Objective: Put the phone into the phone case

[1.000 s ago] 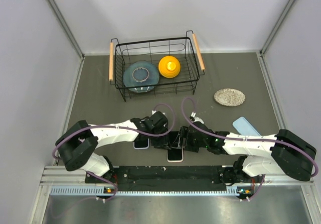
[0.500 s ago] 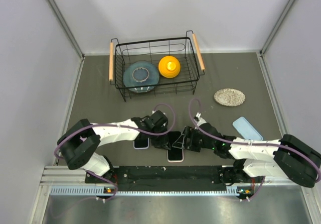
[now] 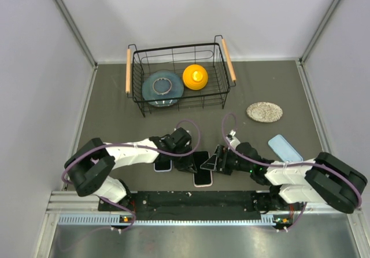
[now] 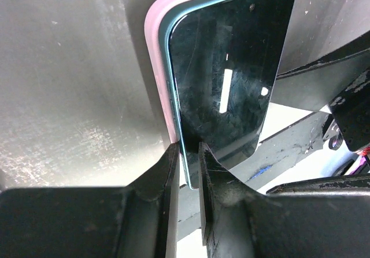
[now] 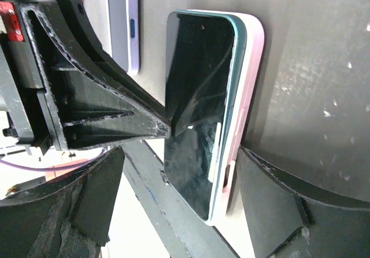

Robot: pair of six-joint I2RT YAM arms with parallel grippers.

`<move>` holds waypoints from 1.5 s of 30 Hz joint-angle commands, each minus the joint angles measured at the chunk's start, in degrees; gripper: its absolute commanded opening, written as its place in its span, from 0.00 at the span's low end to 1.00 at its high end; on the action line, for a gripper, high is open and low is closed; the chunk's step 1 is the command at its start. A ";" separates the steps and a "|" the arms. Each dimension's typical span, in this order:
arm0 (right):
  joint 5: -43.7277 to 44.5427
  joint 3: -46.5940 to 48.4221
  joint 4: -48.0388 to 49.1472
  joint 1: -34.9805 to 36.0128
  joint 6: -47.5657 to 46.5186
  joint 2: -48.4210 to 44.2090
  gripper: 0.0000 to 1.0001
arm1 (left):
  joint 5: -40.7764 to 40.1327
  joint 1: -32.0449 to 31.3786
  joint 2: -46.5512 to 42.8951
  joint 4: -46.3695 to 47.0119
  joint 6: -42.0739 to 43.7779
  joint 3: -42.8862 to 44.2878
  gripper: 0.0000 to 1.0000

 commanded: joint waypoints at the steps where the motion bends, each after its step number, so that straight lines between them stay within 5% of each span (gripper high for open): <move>1: -8.44 1.64 22.67 0.82 4.45 3.23 0.77 | 5.19 -1.83 1.01 11.22 -2.35 -2.08 0.16; 7: -9.93 1.72 26.11 0.65 5.68 7.27 0.76 | 5.98 -1.83 1.54 12.46 -1.65 -2.52 0.18; 13: -8.71 1.81 20.60 0.47 5.25 8.24 0.60 | 5.01 -1.83 0.66 11.41 -1.30 -2.70 0.17; 16: -8.27 2.34 18.38 0.12 4.01 8.77 0.45 | 3.96 -1.83 -0.57 9.39 -0.34 -1.74 0.18; 19: -8.35 2.95 17.94 -0.49 3.49 8.86 0.16 | 2.30 -1.83 -2.94 4.74 1.86 0.89 0.20; 23: -8.97 4.10 16.97 -1.11 3.13 7.28 0.02 | 0.27 -1.30 -9.07 0.16 3.88 3.53 0.30; 25: -9.58 5.23 16.27 -1.64 3.31 6.31 0.00 | 0.00 -0.86 -11.37 -2.04 4.76 4.50 0.46; 29: -10.29 7.08 14.95 -2.51 4.01 2.80 0.00 | 0.53 1.33 -19.44 -4.68 6.60 4.42 0.60; 36: -9.68 6.82 17.59 -3.48 6.56 -6.85 0.00 | 3.08 5.55 -31.41 -6.87 8.10 2.04 0.65; 45: -9.86 7.44 9.33 -3.40 -6.61 -19.52 0.00 | 7.38 11.53 -38.54 -7.57 9.69 2.57 0.76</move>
